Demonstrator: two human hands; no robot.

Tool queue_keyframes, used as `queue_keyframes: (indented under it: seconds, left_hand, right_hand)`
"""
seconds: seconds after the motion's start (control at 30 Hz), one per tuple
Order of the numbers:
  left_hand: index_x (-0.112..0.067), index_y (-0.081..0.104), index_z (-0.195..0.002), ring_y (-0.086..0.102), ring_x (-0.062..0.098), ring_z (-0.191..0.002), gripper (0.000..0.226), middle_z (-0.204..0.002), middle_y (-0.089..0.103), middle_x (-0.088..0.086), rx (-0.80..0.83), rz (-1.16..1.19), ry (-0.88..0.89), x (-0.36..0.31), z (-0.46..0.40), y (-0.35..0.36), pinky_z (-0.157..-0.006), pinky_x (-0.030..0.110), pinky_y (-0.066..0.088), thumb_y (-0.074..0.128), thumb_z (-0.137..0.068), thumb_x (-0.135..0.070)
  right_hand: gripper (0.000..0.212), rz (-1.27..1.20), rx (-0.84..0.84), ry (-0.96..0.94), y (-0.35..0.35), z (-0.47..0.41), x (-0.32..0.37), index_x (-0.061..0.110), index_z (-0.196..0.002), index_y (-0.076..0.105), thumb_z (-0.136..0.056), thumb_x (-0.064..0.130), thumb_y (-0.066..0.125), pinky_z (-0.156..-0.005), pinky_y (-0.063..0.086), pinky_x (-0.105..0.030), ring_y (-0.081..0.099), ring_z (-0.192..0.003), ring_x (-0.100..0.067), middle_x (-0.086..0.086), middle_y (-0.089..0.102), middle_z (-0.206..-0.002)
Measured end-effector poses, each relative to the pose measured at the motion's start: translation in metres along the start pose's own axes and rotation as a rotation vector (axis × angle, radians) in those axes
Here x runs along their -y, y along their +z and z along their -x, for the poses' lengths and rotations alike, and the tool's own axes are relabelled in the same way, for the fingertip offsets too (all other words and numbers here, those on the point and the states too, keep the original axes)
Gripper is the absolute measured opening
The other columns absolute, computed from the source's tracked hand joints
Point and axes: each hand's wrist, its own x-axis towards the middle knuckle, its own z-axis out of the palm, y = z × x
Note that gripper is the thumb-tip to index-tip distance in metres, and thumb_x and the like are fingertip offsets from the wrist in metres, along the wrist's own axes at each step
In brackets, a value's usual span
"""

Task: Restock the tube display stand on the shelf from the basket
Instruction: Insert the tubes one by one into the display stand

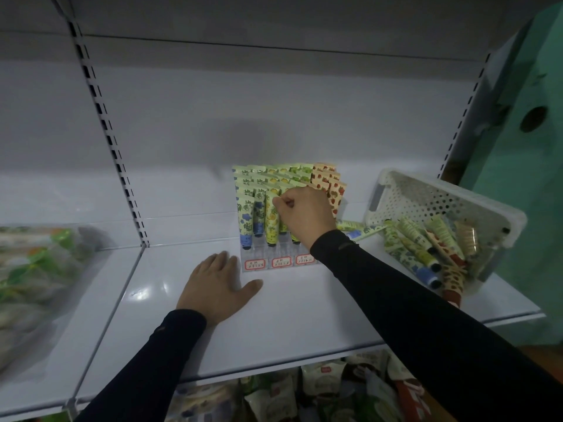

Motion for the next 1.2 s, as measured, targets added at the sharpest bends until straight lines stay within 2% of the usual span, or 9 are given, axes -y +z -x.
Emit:
queue_keyframes:
  seconds: [0.17, 0.3, 0.37, 0.47, 0.7, 0.9, 1.0, 1.07, 1.2]
  left_hand:
    - [-0.021, 0.052, -0.121, 0.043, 0.02, -0.126, 0.071, -0.131, 0.051, 0.003, -0.008, 0.011, 0.002, -0.002, 0.001, -0.002, -0.107, 0.032, 0.032, 0.032, -0.084, -0.078]
    - [-0.02, 0.053, -0.122, 0.042, 0.02, -0.125, 0.074, -0.132, 0.051, 0.004, 0.003, 0.019, -0.003, -0.004, 0.002, -0.006, -0.106, 0.031, 0.031, 0.031, -0.082, -0.078]
    - [-0.021, 0.053, -0.12, 0.042, 0.019, -0.125, 0.08, -0.132, 0.051, 0.003, 0.013, 0.028, -0.009, -0.003, 0.003, -0.007, -0.107, 0.031, 0.031, 0.024, -0.077, -0.082]
    - [-0.022, 0.054, -0.119, 0.043, 0.019, -0.125, 0.078, -0.132, 0.051, 0.002, 0.021, 0.038, -0.017, -0.003, 0.002, -0.007, -0.107, 0.032, 0.032, 0.025, -0.077, -0.081]
    - [-0.026, 0.054, -0.104, 0.049, 0.016, -0.109, 0.067, -0.103, 0.051, -0.007, 0.004, 0.047, -0.025, -0.003, 0.002, -0.006, -0.096, 0.033, 0.04, 0.028, -0.078, -0.082]
    - [-0.022, 0.055, -0.115, 0.046, 0.018, -0.119, 0.069, -0.124, 0.054, 0.0, 0.029, 0.051, -0.032, -0.005, 0.004, -0.012, -0.102, 0.032, 0.037, 0.032, -0.082, -0.079]
    - [-0.02, 0.057, -0.117, 0.045, 0.018, -0.122, 0.071, -0.128, 0.055, 0.003, 0.046, 0.072, -0.043, -0.009, 0.008, -0.02, -0.102, 0.03, 0.034, 0.033, -0.082, -0.077]
    - [-0.018, 0.059, -0.117, 0.046, 0.019, -0.122, 0.075, -0.127, 0.056, 0.002, 0.051, 0.101, -0.056, -0.012, 0.011, -0.025, -0.101, 0.029, 0.035, 0.031, -0.079, -0.077]
    - [-0.019, 0.061, -0.106, 0.053, 0.02, -0.116, 0.048, -0.113, 0.059, -0.004, 0.002, 0.148, -0.079, -0.019, 0.017, -0.032, -0.092, 0.028, 0.04, 0.048, -0.088, -0.062]
  right_hand:
    - [0.042, -0.007, 0.018, 0.017, -0.001, -0.001, -0.001, 0.003, -0.06, 0.06, -0.095, 0.026, 0.055, -0.06, 0.043, -0.026, 0.044, -0.048, -0.014, -0.004, 0.052, -0.053]
    - [0.043, -0.063, 0.035, 0.028, -0.002, 0.001, -0.002, 0.0, -0.065, 0.064, -0.096, 0.028, 0.055, -0.065, 0.048, -0.028, 0.057, -0.057, -0.024, -0.013, 0.064, -0.062]
    - [0.043, -0.087, 0.047, 0.039, -0.002, 0.001, -0.002, 0.001, -0.065, 0.066, -0.096, 0.03, 0.055, -0.069, 0.051, -0.029, 0.06, -0.059, -0.024, -0.013, 0.065, -0.062]
    - [0.045, -0.127, 0.062, 0.07, -0.003, 0.001, -0.002, 0.003, -0.067, 0.067, -0.097, 0.033, 0.054, -0.076, 0.053, -0.031, 0.063, -0.06, -0.026, -0.012, 0.066, -0.062]
    - [0.047, -0.143, 0.039, 0.074, -0.006, 0.002, -0.001, 0.002, -0.066, 0.067, -0.094, 0.039, 0.055, -0.072, 0.054, -0.034, 0.062, -0.06, -0.026, -0.012, 0.066, -0.061]
    - [0.05, -0.121, -0.031, 0.045, -0.015, 0.008, -0.001, 0.008, -0.056, 0.053, -0.097, 0.035, 0.052, -0.064, 0.046, -0.029, 0.048, -0.053, -0.021, -0.005, 0.052, -0.052]
    - [0.046, -0.125, -0.063, 0.021, -0.022, 0.015, -0.004, 0.01, -0.059, 0.057, -0.097, 0.036, 0.051, -0.057, 0.039, -0.023, 0.045, -0.052, -0.012, 0.004, 0.049, -0.052]
    - [0.043, -0.133, -0.066, -0.004, -0.029, 0.023, -0.008, 0.011, -0.066, 0.064, -0.097, 0.038, 0.051, -0.061, 0.044, -0.024, 0.054, -0.059, -0.012, 0.002, 0.059, -0.059]
    - [0.029, -0.127, -0.081, -0.042, -0.049, 0.047, -0.022, 0.015, -0.092, 0.075, -0.095, 0.037, 0.056, -0.076, 0.051, -0.032, 0.06, -0.078, -0.015, -0.002, 0.068, -0.084]
